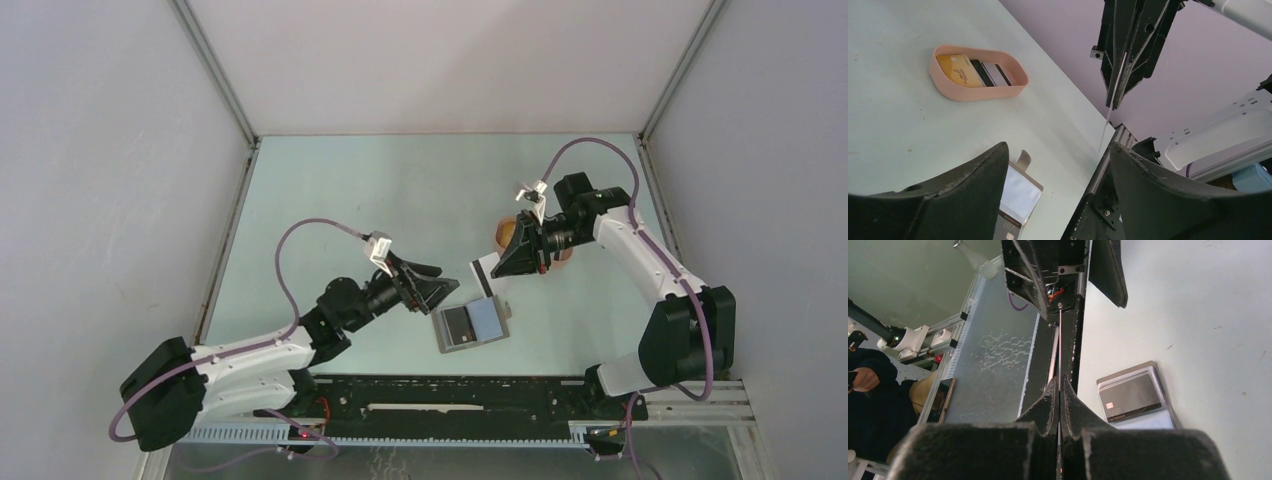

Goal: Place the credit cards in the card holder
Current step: Insert the credit card into the card holder.

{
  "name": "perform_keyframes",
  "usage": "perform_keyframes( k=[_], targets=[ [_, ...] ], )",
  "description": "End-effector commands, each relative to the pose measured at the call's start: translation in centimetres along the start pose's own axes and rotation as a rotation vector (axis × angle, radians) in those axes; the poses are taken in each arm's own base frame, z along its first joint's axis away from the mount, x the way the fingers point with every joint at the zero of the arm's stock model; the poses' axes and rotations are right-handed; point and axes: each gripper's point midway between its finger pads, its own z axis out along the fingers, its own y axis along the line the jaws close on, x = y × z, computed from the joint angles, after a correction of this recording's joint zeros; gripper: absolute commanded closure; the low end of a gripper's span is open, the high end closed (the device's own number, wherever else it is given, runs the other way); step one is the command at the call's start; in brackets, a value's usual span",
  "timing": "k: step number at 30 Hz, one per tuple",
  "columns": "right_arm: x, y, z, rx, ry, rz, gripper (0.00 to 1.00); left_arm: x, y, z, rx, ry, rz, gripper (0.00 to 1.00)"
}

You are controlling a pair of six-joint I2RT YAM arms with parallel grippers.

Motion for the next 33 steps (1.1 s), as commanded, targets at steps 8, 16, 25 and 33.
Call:
perform_keyframes(
  k=[8, 16, 25, 33],
  targets=[
    [0.0, 1.1, 1.0, -0.064, -0.009, -0.039, 1.00, -1.1, -4.7, 2.2, 0.209, -0.020, -0.025, 0.37],
    [0.4, 1.0, 1.5, -0.075, 0.009, -0.024, 1.00, -1.1, -5.7, 2.5, 0.257, -0.018, -0.021, 0.42],
    [1.1, 1.1, 2.4, -0.095, 0.050, -0.017, 1.00, -1.3, -6.2, 3.2, 0.279, -0.011, -0.012, 0.56],
    [1.5, 1.2, 2.9, -0.101, 0.083, -0.024, 0.91, -0.8, -6.5, 3.0, 0.311, -0.006, -0.002, 1.00]
  ],
)
